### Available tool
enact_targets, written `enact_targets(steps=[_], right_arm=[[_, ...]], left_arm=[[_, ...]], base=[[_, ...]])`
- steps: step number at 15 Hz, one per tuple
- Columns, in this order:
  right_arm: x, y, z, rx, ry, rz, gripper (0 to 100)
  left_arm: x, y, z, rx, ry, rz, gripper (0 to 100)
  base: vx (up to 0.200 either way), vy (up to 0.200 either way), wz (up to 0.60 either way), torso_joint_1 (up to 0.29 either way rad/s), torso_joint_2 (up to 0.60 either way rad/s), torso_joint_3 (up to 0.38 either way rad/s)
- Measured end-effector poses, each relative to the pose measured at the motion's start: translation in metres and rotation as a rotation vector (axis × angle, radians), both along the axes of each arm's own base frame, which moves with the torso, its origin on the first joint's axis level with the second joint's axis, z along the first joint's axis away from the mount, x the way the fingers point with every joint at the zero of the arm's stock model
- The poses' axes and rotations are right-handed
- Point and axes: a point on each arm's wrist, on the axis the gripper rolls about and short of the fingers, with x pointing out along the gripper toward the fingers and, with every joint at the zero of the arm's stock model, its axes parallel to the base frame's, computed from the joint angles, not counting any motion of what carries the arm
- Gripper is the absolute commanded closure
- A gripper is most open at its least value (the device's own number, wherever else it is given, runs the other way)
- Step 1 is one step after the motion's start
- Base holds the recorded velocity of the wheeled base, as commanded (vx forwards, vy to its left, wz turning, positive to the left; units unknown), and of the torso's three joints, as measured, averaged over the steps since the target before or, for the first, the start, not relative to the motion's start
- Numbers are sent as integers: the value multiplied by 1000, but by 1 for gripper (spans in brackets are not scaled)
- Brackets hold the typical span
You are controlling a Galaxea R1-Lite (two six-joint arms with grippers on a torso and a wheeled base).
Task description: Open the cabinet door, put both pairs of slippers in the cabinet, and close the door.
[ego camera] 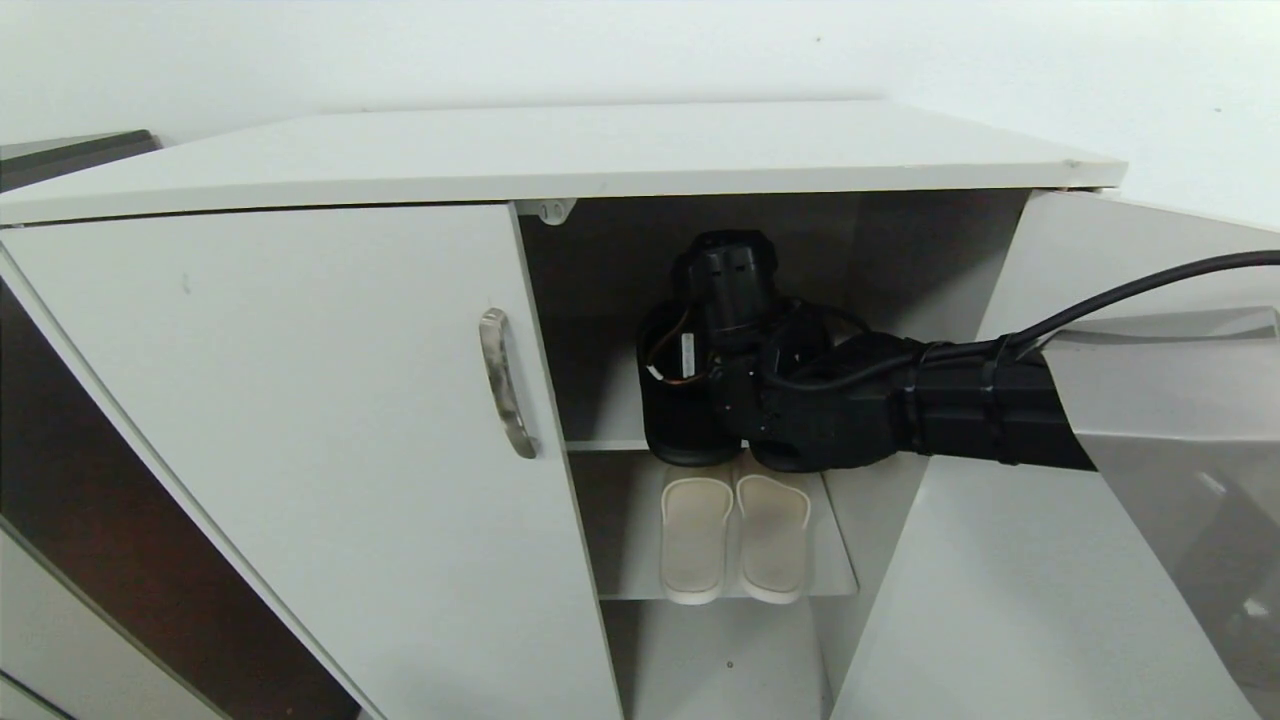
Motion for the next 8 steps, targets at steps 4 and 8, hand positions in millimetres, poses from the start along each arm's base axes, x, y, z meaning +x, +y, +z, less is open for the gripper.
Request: enact_targets(steps=[4, 8], right_arm=[[1, 0, -3, -5, 5, -2, 100], [2, 0, -5, -8, 8, -2, 100]], left_arm=[[0, 0, 0, 0, 0, 0, 100], [0, 0, 0, -1, 0, 0, 100]], base=[[0, 0, 0, 0, 0, 0], [0, 0, 0, 0, 0, 0]])
